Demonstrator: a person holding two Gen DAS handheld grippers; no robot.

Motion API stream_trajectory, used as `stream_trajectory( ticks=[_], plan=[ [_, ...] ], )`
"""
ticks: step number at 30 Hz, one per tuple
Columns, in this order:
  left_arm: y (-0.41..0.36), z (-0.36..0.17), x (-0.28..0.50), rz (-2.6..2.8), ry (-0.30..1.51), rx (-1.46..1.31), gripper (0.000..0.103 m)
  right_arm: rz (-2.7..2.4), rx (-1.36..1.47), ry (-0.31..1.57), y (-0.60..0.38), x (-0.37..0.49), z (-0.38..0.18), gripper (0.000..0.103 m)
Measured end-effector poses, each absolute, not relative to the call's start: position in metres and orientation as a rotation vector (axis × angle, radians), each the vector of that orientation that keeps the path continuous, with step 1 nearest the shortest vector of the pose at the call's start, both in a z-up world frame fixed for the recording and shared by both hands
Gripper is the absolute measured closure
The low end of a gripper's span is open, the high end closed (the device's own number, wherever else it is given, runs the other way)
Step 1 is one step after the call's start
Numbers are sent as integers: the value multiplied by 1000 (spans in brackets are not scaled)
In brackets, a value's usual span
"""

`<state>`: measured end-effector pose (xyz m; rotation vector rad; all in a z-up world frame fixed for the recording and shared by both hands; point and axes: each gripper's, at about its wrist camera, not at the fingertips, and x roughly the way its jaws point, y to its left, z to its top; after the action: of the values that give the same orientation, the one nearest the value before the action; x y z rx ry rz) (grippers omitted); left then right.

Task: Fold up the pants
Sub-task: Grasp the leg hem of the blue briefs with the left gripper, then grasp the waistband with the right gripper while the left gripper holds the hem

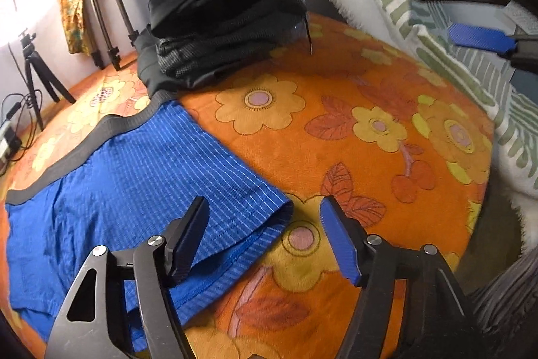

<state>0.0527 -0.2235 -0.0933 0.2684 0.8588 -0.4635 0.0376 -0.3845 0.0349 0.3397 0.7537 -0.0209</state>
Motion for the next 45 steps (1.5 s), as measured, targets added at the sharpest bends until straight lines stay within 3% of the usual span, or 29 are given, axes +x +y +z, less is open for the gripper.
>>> stream_trajectory(
  ticks=[6, 9, 28, 32, 45],
  plan=[
    [-224, -109, 67, -439, 904, 253, 61, -15, 347, 768, -385, 46, 32, 27],
    [-219, -106, 73, -438, 906, 225, 97, 16, 357, 785, -380, 58, 31, 27],
    [-165, -58, 71, -453, 813, 23, 99, 220, 406, 1019, -309, 176, -24, 27],
    [-158, -53, 68, -457, 802, 14, 99, 237, 510, 1079, -307, 203, -46, 37],
    [-121, -43, 65, -437, 792, -47, 99, 218, 522, 1170, -265, 253, -88, 45]
  ],
)
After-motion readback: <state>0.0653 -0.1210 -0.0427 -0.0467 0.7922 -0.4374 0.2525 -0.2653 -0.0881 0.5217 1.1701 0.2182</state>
